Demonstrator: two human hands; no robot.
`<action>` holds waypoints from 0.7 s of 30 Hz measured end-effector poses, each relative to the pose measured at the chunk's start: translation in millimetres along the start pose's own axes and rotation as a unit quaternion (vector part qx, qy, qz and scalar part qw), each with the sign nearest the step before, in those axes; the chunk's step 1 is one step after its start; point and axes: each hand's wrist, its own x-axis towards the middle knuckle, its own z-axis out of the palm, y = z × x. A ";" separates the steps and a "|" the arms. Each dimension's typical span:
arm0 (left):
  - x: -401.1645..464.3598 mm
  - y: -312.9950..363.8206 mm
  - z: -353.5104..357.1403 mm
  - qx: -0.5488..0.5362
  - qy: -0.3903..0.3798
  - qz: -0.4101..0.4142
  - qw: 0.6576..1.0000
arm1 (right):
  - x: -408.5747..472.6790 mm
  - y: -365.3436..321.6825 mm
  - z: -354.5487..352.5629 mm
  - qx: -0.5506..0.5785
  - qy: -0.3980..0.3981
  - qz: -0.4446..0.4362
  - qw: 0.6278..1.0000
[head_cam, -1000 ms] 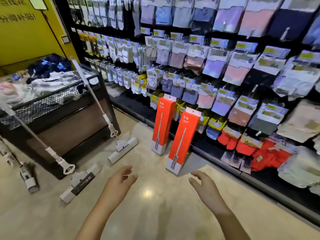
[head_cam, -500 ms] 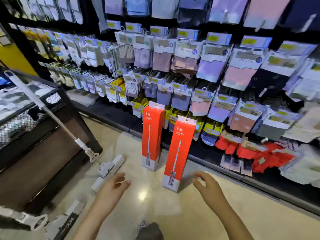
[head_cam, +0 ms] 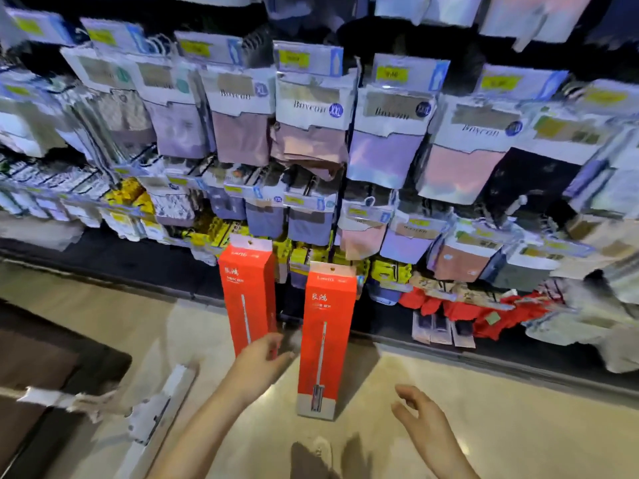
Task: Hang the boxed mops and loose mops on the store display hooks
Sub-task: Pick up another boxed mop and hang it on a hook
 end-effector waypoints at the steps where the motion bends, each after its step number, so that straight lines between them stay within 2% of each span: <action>1: 19.0 -1.8 3.0 -0.001 -0.007 -0.011 1.000 | 19.9 -1.6 1.8 -0.001 -0.013 0.006 1.000; 7: 124.2 -25.9 20.5 0.022 -0.034 -0.062 0.997 | 136.1 -16.6 24.3 0.059 -0.036 0.051 0.996; 12: 209.8 -44.0 34.7 0.024 -0.044 -0.059 0.997 | 225.7 -23.1 49.7 0.108 -0.057 0.060 0.991; 14: 244.1 -50.8 43.7 -0.006 -0.048 -0.048 0.998 | 256.5 -22.7 59.6 0.120 -0.065 0.054 0.989; 21: 334.9 -59.6 67.1 -0.067 -0.053 -0.017 0.996 | 337.7 -17.0 83.8 0.204 -0.005 0.059 0.977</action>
